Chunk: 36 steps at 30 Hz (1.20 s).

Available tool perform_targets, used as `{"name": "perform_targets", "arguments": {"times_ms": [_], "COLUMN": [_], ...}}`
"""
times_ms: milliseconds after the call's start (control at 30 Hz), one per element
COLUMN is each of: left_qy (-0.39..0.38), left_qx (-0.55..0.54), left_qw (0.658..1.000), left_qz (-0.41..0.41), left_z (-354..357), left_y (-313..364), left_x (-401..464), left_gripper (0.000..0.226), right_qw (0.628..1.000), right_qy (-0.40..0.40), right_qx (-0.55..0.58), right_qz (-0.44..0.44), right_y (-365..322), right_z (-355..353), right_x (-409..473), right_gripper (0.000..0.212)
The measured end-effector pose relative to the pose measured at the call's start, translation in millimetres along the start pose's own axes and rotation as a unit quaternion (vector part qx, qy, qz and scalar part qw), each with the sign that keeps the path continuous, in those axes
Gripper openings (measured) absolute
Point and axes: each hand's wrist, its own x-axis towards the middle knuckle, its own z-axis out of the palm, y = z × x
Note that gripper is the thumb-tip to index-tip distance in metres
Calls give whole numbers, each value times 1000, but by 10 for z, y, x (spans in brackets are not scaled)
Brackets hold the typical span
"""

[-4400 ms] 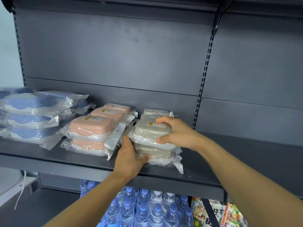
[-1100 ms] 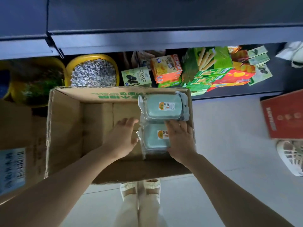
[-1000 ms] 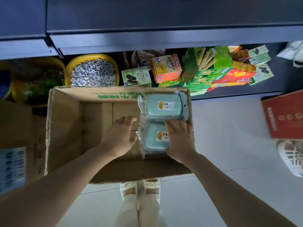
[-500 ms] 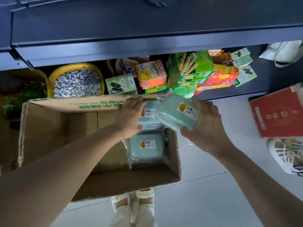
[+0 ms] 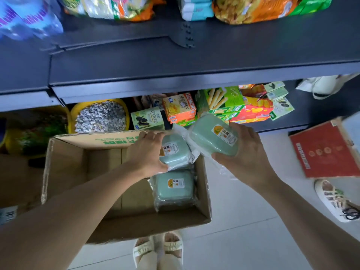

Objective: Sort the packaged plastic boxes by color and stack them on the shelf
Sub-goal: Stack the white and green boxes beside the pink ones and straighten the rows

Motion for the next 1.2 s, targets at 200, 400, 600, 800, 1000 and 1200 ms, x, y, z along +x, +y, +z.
{"name": "perform_targets", "arguments": {"times_ms": [200, 400, 600, 800, 1000, 1200], "left_qy": [29, 107, 190, 270, 324, 341], "left_qx": [-14, -2, 5, 26, 40, 49], "left_qw": [999, 994, 981, 962, 944, 937], "left_qz": [-16, -15, -23, -29, -48, -63], "left_z": [-1203, -2519, -3700, -4574, -5202, -5714], "left_y": [-31, -61, -65, -131, -172, -279], "left_x": [-730, -1464, -2101, -2497, -2593, -2342], "left_gripper": [92, 89, 81, 72, 63, 73], "right_qw": [997, 985, 963, 947, 933, 928], "right_qy": [18, 94, 157, 189, 213, 204], "right_qx": [34, 40, 56, 109, 116, 114], "right_qz": [-60, -142, -211, -236, -268, -291], "right_y": [-866, -1877, -2793, -3486, -3843, -4110], "right_z": [-842, -1830, -2682, -3267, -3639, -3803], "right_x": [-125, -277, -433, -414, -58, 409], "right_gripper": [72, 70, 68, 60, 63, 62]}}
